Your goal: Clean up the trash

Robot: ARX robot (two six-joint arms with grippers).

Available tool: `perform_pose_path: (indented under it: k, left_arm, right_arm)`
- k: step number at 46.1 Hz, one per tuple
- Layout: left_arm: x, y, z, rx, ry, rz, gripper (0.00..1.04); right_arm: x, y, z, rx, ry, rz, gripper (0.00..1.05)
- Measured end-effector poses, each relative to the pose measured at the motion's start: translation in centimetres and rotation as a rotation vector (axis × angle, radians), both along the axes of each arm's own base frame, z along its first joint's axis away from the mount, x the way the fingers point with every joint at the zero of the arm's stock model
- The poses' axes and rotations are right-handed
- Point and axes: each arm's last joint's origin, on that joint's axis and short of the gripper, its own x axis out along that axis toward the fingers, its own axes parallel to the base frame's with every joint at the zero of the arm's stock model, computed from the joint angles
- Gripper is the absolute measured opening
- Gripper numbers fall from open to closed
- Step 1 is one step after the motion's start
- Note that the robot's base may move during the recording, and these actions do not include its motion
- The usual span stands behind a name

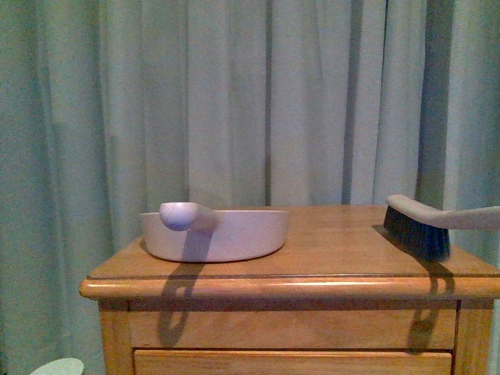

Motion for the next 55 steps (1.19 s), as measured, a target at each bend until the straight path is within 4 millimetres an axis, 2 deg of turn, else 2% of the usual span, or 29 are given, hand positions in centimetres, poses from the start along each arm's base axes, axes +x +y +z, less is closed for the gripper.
perform_pose_path:
  k: [41,46,48,52,55]
  left_arm:
    - [0.0,0.0,0.0,0.0,0.0,0.001,0.97]
    - [0.4,0.0,-0.6,-0.178,0.218,-0.198,0.97]
    - [0.7,0.1,-0.6,-0.196,0.243,-0.206,0.97]
    - [1.6,0.3,0.5,-0.197,0.255,-0.194,0.97]
    - [2.9,0.5,2.6,-0.145,0.233,-0.17,0.97]
  right_arm:
    - [0.0,0.0,0.0,0.0,0.0,0.0,0.97]
    - [0.0,0.0,0.0,0.0,0.0,0.001,0.97]
    - [0.0,0.0,0.0,0.0,0.0,0.0,0.97]
    - [0.0,0.0,0.0,0.0,0.0,0.0,0.97]
    - [0.0,0.0,0.0,0.0,0.0,0.0,0.97]
